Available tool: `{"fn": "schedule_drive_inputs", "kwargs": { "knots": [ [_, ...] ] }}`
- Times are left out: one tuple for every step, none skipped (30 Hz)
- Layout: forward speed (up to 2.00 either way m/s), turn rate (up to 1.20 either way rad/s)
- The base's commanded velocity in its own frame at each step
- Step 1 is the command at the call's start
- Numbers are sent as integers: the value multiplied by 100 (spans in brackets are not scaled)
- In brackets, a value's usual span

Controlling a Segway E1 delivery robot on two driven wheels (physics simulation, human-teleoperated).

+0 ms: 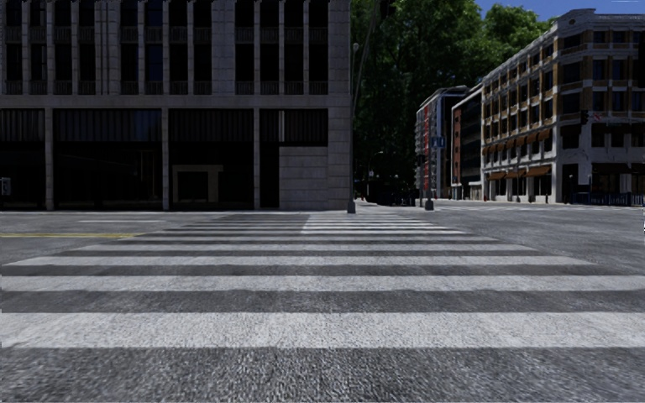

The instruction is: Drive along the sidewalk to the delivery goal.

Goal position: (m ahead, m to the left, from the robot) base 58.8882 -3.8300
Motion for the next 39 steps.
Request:
{"fn": "schedule_drive_inputs", "kwargs": {
  "knots": [
    [183, -120],
    [183, -120],
    [183, -120],
    [183, -120],
    [183, -120],
    [183, -120],
    [183, -120],
    [183, -116],
    [183, -8],
    [183, 0],
    [183, 0],
    [183, 0],
    [183, 0],
    [183, 0],
    [183, 0],
    [183, 0],
    [183, 0],
    [183, 0],
    [183, 0],
    [189, 0],
    [189, 0],
    [200, 0],
    [200, 0],
    [200, 0],
    [200, 0],
    [200, 0],
    [200, 0],
    [200, 0],
    [200, 0],
    [200, 0],
    [200, 0],
    [200, 0],
    [200, 0],
    [200, 0],
    [200, 0],
    [200, 0],
    [200, 0],
    [200, 0],
    [200, 0]
  ]
}}
